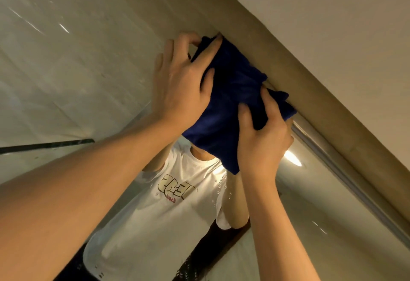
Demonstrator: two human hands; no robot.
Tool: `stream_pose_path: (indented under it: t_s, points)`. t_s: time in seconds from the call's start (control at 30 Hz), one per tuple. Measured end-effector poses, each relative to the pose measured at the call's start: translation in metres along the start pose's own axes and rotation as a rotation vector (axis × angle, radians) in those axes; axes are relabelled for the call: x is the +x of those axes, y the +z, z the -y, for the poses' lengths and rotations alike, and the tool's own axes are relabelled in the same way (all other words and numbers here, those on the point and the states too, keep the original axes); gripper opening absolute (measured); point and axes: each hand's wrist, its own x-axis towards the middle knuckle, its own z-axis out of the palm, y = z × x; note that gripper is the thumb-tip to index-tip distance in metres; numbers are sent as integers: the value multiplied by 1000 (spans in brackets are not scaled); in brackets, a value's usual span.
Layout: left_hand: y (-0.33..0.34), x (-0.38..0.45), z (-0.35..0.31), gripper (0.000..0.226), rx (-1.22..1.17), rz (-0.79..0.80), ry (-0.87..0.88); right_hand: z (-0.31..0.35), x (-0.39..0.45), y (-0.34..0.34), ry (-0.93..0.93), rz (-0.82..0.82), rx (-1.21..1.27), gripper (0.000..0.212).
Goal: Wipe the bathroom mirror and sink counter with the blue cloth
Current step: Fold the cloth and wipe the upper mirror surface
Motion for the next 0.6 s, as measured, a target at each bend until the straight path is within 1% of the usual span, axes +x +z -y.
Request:
stream_pose_path:
  t_s: [0.07,0.1,0.17,0.23,0.33,0.4,0.43,0.5,0.53,0.57,0.6]
  points:
    - [-2,2,-3,51,-36,11,-122,3,-1,1,-2,-8,-6,52]
    - [-2,1,-4,51,-38,17,-146,3,-4,3,-20,-12,-34,54]
    - [-3,-1,-3,48,-18,10,-130,0,-8,3,-77,-37,-130,49]
    - [-5,0,3,44,17,-11,-90,-11,-7,1,-109,-116,-228,38]
    - [-10,3,2,49,61,-56,-42,-20,-3,-3,-94,-246,-347,33]
    - [-12,4,-4,48,91,-82,-3,-12,1,-9,-22,-276,-395,33]
    - [-12,5,-6,42,129,-68,42,-4,5,-15,42,-212,-386,35]
    - [-13,9,-7,26,228,-8,141,13,16,-28,198,-4,-308,41]
    - [-16,13,-8,21,256,24,153,20,23,-34,270,77,-255,42]
    - [-21,18,-10,18,252,77,128,26,27,-38,298,106,-197,42]
    - [-28,23,-16,18,240,150,68,32,30,-39,313,95,-167,42]
